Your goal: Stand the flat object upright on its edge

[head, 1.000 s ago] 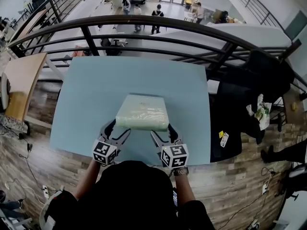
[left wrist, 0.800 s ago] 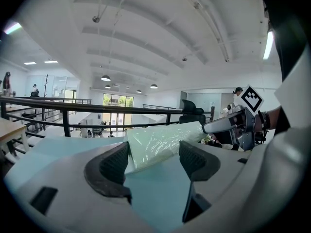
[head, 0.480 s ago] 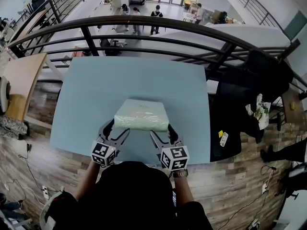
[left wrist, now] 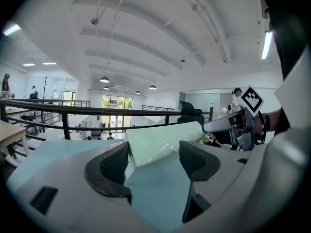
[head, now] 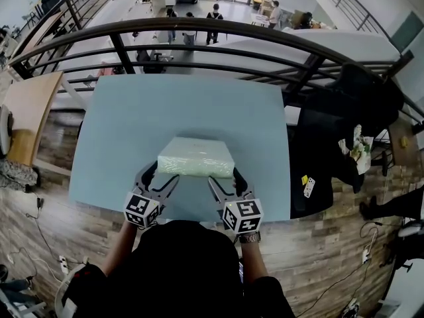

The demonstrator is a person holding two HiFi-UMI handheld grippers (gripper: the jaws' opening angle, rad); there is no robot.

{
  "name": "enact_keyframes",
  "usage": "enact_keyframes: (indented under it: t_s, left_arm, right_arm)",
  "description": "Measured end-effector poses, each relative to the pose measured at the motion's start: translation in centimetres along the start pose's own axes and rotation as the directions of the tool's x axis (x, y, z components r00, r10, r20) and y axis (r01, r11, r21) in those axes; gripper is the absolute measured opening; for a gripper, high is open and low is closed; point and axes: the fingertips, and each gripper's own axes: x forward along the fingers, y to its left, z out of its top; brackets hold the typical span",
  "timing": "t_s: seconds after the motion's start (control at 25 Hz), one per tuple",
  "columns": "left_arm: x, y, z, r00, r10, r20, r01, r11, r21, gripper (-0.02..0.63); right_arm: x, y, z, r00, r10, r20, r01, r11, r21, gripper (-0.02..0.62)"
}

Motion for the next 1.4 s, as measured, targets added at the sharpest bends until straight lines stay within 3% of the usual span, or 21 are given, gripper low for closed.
enact_keyframes:
  t_s: [1.4]
  left_arm:
    - [-2.5,-1.0,1.5,0.999,0.030,0.037,-0.030,0.999,-0.015,0.328]
  right_arm:
    - [-2.1,1.8,1.1,0.999,0.018,0.035,-0.018,1.000,-0.021,0.336]
